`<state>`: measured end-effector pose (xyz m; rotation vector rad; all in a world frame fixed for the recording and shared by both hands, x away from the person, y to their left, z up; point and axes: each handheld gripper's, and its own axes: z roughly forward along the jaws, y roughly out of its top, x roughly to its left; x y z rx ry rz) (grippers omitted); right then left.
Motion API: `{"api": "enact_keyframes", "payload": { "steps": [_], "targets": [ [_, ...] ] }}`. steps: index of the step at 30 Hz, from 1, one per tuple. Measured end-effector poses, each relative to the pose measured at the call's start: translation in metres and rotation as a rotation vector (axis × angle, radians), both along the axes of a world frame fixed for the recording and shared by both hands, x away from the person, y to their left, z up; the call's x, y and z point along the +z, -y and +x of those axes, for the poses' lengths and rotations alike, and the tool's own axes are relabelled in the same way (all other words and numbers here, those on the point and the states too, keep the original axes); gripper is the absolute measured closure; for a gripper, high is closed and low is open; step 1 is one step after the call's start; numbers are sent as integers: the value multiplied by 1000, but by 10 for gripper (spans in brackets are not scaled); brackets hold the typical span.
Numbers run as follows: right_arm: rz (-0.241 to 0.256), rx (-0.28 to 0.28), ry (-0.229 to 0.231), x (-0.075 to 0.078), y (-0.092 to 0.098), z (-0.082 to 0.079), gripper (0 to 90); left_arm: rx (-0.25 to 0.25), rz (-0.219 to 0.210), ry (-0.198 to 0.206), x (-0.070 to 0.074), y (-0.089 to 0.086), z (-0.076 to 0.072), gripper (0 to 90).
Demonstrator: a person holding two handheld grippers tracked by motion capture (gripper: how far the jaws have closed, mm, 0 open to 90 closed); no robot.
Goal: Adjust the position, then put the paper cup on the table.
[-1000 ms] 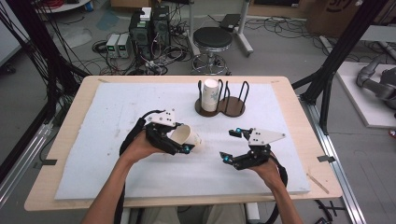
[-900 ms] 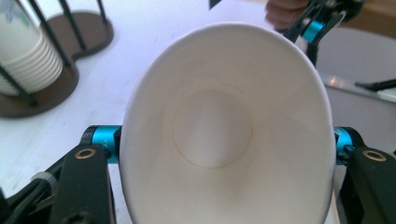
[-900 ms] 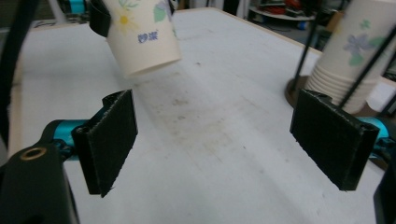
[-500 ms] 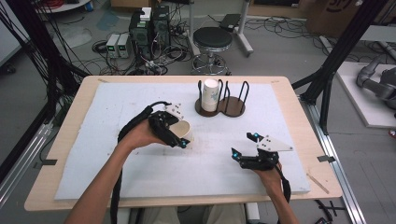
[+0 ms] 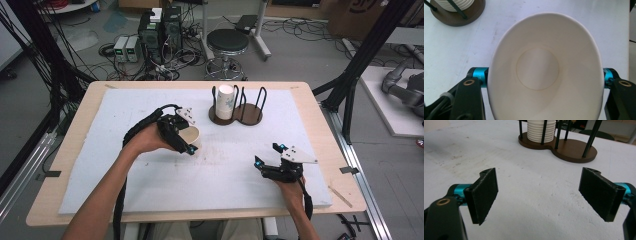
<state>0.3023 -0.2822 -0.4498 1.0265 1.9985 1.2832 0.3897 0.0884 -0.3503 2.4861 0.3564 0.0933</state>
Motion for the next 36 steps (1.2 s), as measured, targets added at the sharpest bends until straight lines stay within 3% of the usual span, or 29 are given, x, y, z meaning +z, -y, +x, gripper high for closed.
{"api": "enact_keyframes", "payload": {
  "steps": [26, 32, 36],
  "targets": [
    [3, 7, -3, -1, 1, 1, 161, 5, -4, 15, 1, -1, 1, 332],
    [4, 5, -7, -1, 0, 1, 161, 7, 23, 15, -2, 6, 3, 332],
    [-7, 1, -10, -1, -1, 1, 161, 11, 88, 21, -10, 16, 6, 332]
  ]
}}
